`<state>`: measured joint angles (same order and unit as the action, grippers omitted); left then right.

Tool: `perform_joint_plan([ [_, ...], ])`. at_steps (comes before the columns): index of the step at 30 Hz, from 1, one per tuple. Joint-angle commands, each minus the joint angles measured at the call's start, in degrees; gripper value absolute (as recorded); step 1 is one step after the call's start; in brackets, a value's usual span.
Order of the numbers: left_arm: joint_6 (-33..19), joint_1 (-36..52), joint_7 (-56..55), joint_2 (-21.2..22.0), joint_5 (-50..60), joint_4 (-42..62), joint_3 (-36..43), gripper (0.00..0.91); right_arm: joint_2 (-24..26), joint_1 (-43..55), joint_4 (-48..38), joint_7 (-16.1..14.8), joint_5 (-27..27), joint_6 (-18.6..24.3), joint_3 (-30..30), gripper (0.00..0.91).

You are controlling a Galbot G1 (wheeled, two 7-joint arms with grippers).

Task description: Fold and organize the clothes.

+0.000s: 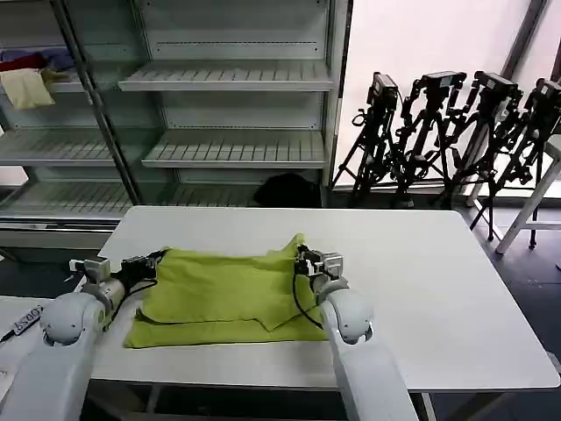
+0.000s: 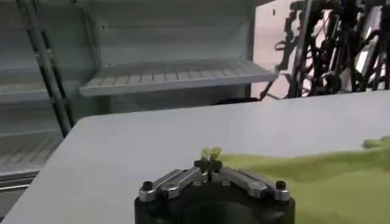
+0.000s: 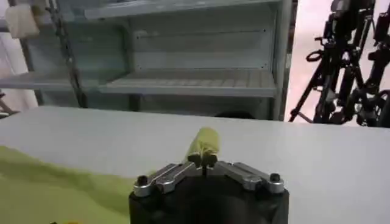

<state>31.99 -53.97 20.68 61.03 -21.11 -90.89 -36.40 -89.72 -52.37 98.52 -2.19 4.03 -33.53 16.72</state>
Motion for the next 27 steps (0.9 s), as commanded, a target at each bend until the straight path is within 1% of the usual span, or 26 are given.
perform_joint_plan([
  [1, -1.27, -11.46, 1.19, 0.43, -3.92, -9.66, -5.26, 0.010, 3.68, -11.46, 11.22, -1.09, -0.62, 0.09, 0.43, 0.000],
  [8, -3.86, -16.46, 2.64, 0.47, -3.37, -10.69, -7.05, 0.010, 4.58, -15.86, 14.32, -2.32, -1.02, 0.20, 2.28, 0.000],
  [10, -4.41, -17.52, 2.82, 0.31, -2.72, -10.98, -7.21, 0.000, 4.60, -16.28, 15.08, -2.39, -1.09, 0.20, 2.34, 0.000],
  [13, -5.06, -18.44, 3.11, 0.31, -1.50, -11.07, -7.57, 0.010, 4.26, -17.03, 15.82, -2.69, -2.01, 0.22, 2.10, 0.000],
  [27, -5.97, -22.03, 3.51, 0.69, 3.25, -13.18, -8.47, 0.010, 3.37, -17.31, 13.51, -2.40, -6.95, 0.30, 1.66, 0.000],
])
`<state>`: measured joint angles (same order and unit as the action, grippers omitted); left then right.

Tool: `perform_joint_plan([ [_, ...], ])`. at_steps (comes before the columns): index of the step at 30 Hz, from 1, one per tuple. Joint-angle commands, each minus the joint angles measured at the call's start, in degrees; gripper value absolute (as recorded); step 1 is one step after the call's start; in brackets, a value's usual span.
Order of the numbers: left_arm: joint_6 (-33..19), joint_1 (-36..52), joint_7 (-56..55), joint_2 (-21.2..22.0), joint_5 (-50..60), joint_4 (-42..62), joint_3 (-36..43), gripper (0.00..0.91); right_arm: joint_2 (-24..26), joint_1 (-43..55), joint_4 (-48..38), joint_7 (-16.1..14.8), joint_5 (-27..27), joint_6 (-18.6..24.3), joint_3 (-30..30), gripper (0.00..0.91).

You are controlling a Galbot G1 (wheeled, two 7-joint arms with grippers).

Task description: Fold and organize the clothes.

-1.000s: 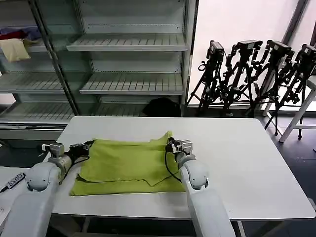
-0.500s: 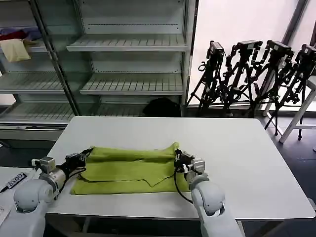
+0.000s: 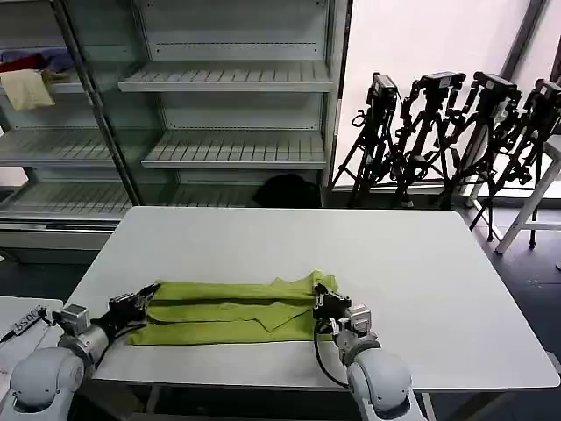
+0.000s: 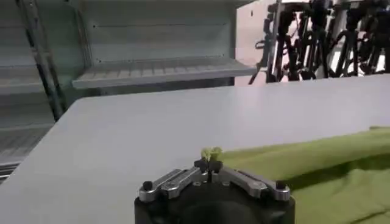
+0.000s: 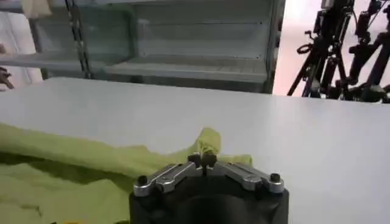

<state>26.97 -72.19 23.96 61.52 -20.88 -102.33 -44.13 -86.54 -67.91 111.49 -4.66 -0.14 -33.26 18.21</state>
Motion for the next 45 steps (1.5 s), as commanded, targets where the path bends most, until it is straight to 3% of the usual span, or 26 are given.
perform_joint_plan([
  [1, -1.05, -3.81, 0.29, 0.34, 3.09, -1.84, -0.75, 0.010, 0.10, -1.72, 0.29, 0.10, -3.34, 0.04, 0.13, 0.000],
  [4, -1.37, -4.15, 0.34, 0.85, 4.79, -1.89, -0.63, 0.010, -0.17, -1.50, -0.45, 0.31, -4.85, 0.05, -0.03, 0.000],
  [5, -1.42, -4.24, 0.18, 1.01, 5.01, -1.91, -0.50, 0.010, -0.24, -1.41, -0.71, 0.39, -5.83, 0.04, -0.14, 0.212],
  [6, -1.45, -4.24, 0.15, 1.24, 5.58, -1.90, -0.45, 0.020, -0.32, -1.36, -0.90, 0.47, -6.09, 0.04, -0.21, 0.907],
  [7, -1.51, -4.21, 0.15, 1.39, 5.65, -1.91, -0.45, 0.050, -0.35, -1.34, -0.98, 0.50, -6.15, 0.02, -0.24, 0.907],
  [8, -1.43, -4.27, -0.24, 1.57, 5.75, -2.07, -0.39, 0.907, -0.44, -1.25, -1.22, 0.67, -7.04, 0.03, -0.39, 0.907],
  [18, -1.71, -4.24, -3.48, 3.33, 2.59, -5.78, -1.50, 0.907, -0.94, -1.46, -2.15, 1.41, -13.54, 0.12, -1.07, 0.907],
  [23, -1.27, -5.28, -7.17, 4.74, -3.49, -10.63, -3.19, 0.907, -0.77, -1.96, -1.04, 1.80, -13.42, 0.15, -0.50, 0.907],
  [31, -3.10, -9.24, -21.07, 11.42, 0.50, -12.19, -0.13, 0.907, -1.20, -1.36, 8.30, 3.72, -0.17, 1.49, 2.31, 0.907],
  [40, -3.86, -8.77, -24.34, 14.49, 2.77, -9.50, 1.97, 0.907, -0.09, 2.29, 12.86, 5.33, 3.34, 0.12, 5.12, 0.907],
  [43, -3.52, -8.53, -24.24, 14.47, 2.64, -9.01, 2.04, 0.776, 0.02, 2.36, 12.92, 5.41, 3.32, 0.13, 5.28, 0.907],
  [44, -3.34, -8.39, -24.32, 14.42, 2.54, -8.67, 1.98, 0.675, -0.02, 2.24, 12.85, 5.41, 3.29, 0.14, 5.26, 0.907],
  [45, -3.34, -8.38, -24.26, 14.40, 2.40, -8.41, 1.88, 0.655, -0.12, 2.10, 12.80, 5.35, 3.23, 0.14, 5.30, 0.907],
])
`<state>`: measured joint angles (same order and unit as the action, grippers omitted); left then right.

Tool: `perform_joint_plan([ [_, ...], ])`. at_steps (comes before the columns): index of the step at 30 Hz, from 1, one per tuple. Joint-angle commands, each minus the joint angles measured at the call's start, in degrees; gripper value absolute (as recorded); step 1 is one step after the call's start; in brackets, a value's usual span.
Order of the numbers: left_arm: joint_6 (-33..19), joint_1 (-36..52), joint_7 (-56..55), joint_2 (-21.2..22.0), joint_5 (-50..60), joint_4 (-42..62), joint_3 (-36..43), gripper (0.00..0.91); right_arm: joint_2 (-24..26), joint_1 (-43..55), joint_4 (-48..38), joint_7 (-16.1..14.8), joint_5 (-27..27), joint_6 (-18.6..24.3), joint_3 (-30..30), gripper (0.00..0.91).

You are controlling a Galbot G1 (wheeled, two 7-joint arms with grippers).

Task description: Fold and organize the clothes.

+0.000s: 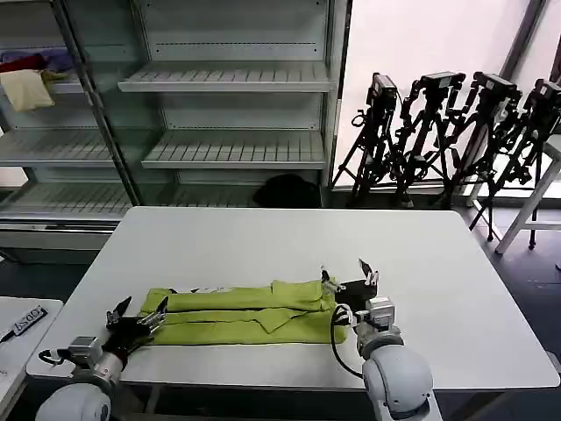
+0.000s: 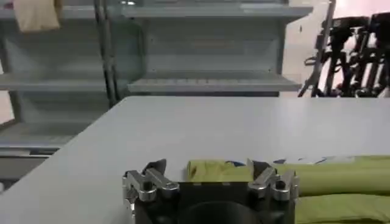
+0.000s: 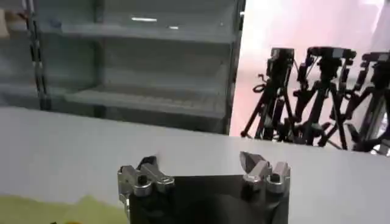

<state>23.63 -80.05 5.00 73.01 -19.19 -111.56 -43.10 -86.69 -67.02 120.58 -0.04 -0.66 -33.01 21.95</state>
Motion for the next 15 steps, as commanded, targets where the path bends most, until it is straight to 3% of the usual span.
perform_joint_plan([
  [1, 0.04, -0.58, -5.22, 2.87, 0.33, 0.99, 0.76, 0.645, -0.05, 1.09, 3.60, 0.74, 3.67, -0.12, 1.54, 0.907],
  [5, 0.37, -0.52, -5.05, 2.80, 0.12, 1.80, 0.64, 0.605, -0.20, 0.76, 3.28, 0.81, 3.49, -0.11, 1.44, 0.907],
  [8, 0.98, -0.56, -4.73, 2.87, -0.09, 1.98, 0.79, 0.353, -0.23, 0.66, 3.32, 0.82, 3.33, -0.10, 1.36, 0.907],
  [9, 1.32, -0.56, -4.76, 2.94, -0.44, 1.94, 0.86, 0.161, -0.23, 0.68, 3.30, 0.90, 3.23, -0.09, 1.38, 0.907],
  [10, 1.42, -0.58, -4.66, 3.01, -0.51, 1.92, 0.87, 0.050, -0.23, 0.69, 3.32, 0.94, 3.24, -0.11, 1.39, 0.907],
  [15, 1.74, -0.79, -3.44, 3.21, -0.93, 1.46, 1.24, 0.020, -0.13, 0.63, 3.28, 1.15, 3.16, -0.10, 1.67, 0.907],
])
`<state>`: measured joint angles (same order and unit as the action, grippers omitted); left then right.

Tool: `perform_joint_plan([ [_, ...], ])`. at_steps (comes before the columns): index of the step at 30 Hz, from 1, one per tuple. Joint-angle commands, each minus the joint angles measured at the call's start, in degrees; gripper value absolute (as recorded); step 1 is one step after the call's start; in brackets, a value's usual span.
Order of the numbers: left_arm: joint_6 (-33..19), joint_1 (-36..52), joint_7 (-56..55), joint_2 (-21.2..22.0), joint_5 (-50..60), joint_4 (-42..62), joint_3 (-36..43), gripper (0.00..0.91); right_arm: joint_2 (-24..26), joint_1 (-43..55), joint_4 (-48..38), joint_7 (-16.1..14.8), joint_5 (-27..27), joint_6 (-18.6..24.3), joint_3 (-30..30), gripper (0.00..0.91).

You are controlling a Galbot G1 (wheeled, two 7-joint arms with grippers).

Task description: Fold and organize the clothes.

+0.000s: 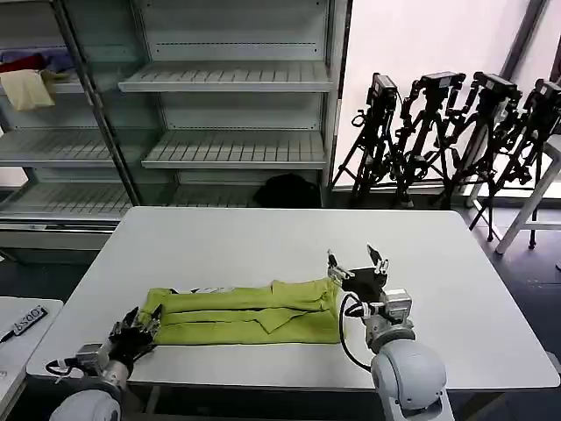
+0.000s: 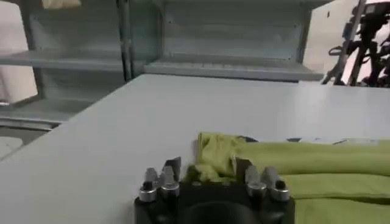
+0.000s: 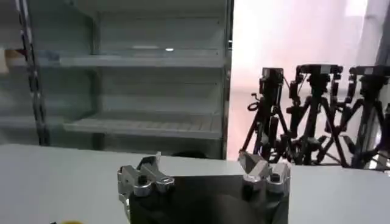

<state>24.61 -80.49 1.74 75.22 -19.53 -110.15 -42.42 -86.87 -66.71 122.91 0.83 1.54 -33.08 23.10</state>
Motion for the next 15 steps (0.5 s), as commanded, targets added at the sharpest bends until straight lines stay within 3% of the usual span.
perform_joint_plan([
  [1, 0.80, -0.34, -0.10, 1.07, -0.69, -0.04, 0.61, 0.020, 0.04, 0.33, 0.94, 0.30, 0.96, -0.03, 0.55, 0.907],
  [10, -1.94, 0.66, 0.05, 1.83, 1.88, 0.59, 1.88, 0.000, 0.05, 0.23, 0.71, 0.24, 1.06, -0.02, 0.85, 0.907],
  [15, -7.85, 1.46, 0.62, 1.56, 6.33, 0.28, -0.39, 0.000, 0.59, 0.50, 0.16, -0.06, 1.27, -0.02, 2.28, 0.907],
])
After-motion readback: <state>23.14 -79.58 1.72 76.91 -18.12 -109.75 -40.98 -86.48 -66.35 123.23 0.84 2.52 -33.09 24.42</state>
